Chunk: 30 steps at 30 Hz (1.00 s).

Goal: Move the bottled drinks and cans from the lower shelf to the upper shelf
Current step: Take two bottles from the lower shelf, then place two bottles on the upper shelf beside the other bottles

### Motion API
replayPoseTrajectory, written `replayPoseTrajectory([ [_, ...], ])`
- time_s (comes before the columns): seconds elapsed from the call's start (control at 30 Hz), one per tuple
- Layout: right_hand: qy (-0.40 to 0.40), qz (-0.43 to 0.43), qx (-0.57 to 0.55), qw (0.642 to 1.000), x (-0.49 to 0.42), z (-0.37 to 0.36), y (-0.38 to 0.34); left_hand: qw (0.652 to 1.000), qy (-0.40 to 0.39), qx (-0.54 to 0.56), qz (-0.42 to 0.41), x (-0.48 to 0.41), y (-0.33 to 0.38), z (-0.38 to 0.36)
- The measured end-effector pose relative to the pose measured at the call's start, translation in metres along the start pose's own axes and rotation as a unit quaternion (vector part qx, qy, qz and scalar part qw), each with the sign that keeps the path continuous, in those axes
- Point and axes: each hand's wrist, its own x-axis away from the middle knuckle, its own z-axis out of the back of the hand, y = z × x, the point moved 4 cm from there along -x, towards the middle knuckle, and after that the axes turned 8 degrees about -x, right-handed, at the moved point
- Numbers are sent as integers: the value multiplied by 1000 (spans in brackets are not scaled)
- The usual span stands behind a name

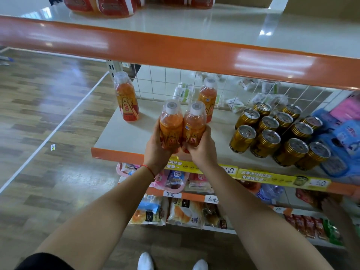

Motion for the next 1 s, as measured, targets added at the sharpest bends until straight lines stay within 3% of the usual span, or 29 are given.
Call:
replayPoseTrajectory([
  [0.43, 21, -9, 24, 999, 47, 22, -35, 1000, -7, -11, -9, 39, 34, 35],
  [0.8, 9, 54, 39, 998, 96, 71, -60, 999, 36, -18, -20, 102, 78, 51],
  [1.0, 7, 96, 21, 995, 112, 112, -104, 993, 54, -36, -95, 117, 143, 88],
])
